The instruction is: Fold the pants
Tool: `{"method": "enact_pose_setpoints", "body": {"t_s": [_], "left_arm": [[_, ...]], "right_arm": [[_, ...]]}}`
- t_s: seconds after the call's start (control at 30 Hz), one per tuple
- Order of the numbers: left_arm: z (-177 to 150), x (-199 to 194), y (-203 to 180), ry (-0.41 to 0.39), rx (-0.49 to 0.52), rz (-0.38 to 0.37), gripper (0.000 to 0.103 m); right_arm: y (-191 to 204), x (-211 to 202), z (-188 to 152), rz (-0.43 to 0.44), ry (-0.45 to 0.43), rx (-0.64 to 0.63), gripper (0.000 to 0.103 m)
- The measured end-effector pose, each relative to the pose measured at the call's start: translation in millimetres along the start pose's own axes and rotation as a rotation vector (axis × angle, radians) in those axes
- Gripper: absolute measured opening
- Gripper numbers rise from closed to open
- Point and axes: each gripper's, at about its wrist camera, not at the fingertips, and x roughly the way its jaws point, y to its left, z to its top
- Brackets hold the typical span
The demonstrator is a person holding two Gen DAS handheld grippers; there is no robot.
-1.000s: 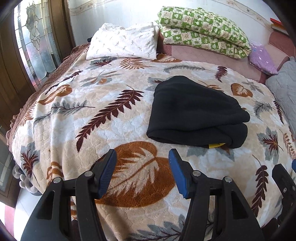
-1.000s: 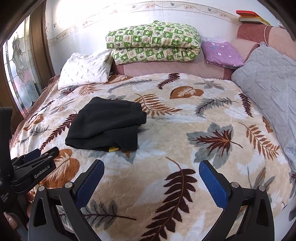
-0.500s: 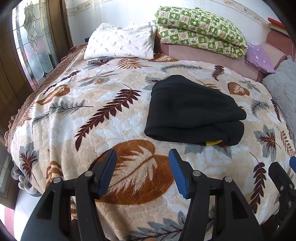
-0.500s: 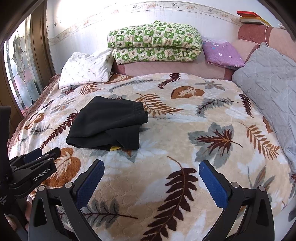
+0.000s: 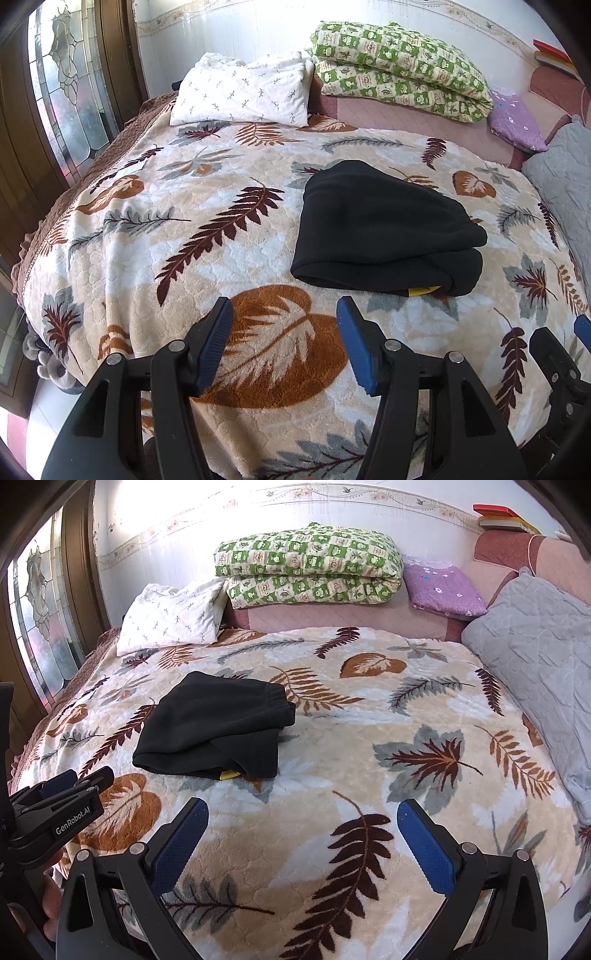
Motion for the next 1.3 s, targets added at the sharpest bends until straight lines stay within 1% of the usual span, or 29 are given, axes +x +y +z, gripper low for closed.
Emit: {"method": "enact_pose_setpoints", "body": {"t_s": [0.27, 0.57, 1.03, 1.3], "left_arm": [[1.1, -4.1, 0.0, -0.006, 0.003, -0.006, 0.057], [2.7, -6.6, -0.9, -0.015, 0.01, -0.008, 0.057], [1.5, -7.4, -4.0, 0.0, 0.027, -0.025, 0.057], [0.4, -5.3, -2.0, 0.019, 0.008, -0.044, 0.058]], "right_arm": [[-2.1, -4.9, 1.8, -0.003, -0.013, 0.0, 0.103], [-2.4, -3.8, 2.2, -0.003, -0.006, -0.004, 0.103], [-0.1, -2.4, 2.3, -0.003, 0.001, -0.014, 0.103], [0.5, -2.2, 2.4, -0.003, 0.006, -0.015, 0.103]]}}
